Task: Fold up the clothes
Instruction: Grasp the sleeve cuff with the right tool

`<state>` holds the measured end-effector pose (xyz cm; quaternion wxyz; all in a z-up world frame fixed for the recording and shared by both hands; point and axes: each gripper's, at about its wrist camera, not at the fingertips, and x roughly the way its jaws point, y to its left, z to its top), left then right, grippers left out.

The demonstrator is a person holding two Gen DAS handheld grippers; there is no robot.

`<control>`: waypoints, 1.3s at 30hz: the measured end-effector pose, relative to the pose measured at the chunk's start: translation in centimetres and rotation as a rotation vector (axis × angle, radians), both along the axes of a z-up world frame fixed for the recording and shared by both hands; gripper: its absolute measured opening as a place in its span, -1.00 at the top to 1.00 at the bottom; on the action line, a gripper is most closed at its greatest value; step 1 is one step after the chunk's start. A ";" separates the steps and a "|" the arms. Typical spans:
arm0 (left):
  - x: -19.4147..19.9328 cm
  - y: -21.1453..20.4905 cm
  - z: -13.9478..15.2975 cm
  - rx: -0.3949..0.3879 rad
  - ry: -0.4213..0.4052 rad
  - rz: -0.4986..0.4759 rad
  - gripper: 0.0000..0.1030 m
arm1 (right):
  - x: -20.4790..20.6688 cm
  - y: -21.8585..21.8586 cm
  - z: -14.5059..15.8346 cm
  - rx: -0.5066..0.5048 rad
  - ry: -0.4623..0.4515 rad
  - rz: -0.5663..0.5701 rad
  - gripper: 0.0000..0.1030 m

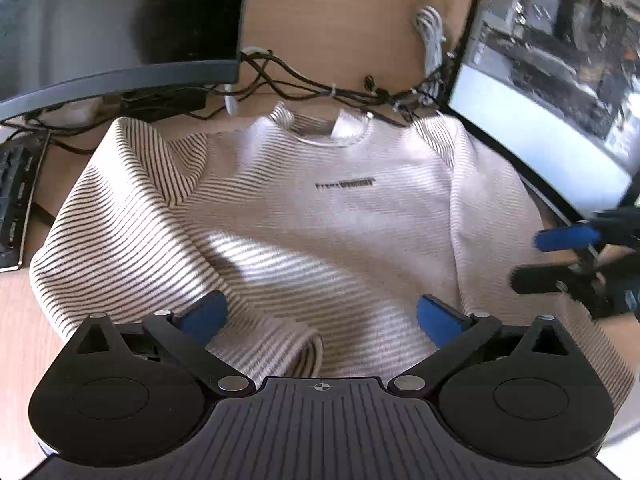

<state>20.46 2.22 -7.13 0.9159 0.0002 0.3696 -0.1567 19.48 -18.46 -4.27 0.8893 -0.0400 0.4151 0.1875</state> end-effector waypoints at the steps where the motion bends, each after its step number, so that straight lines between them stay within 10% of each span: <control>1: -0.4 -0.2 -0.1 0.020 -0.003 -0.006 -1.00 | 0.4 -0.2 -0.8 0.018 0.050 0.004 -0.34; 19: -4.6 3.3 2.5 -0.086 0.222 -0.007 -1.00 | -3.4 -2.3 0.5 -0.119 0.099 0.226 -0.52; 23: -4.9 5.6 4.0 -0.020 0.125 0.019 -1.00 | -4.9 -2.0 1.6 -0.167 0.072 0.289 -0.52; 28: -4.5 10.5 4.7 0.259 -0.003 0.218 -1.00 | -5.4 -1.9 1.6 -0.191 0.065 0.265 -0.52; 34: -6.1 12.0 6.3 0.055 0.055 -0.020 -1.00 | -7.8 -1.0 2.0 -0.222 0.075 0.378 -0.52; 39: -6.4 8.5 4.6 0.058 0.107 -0.107 -1.00 | -7.2 0.3 0.3 -0.255 0.048 0.306 0.61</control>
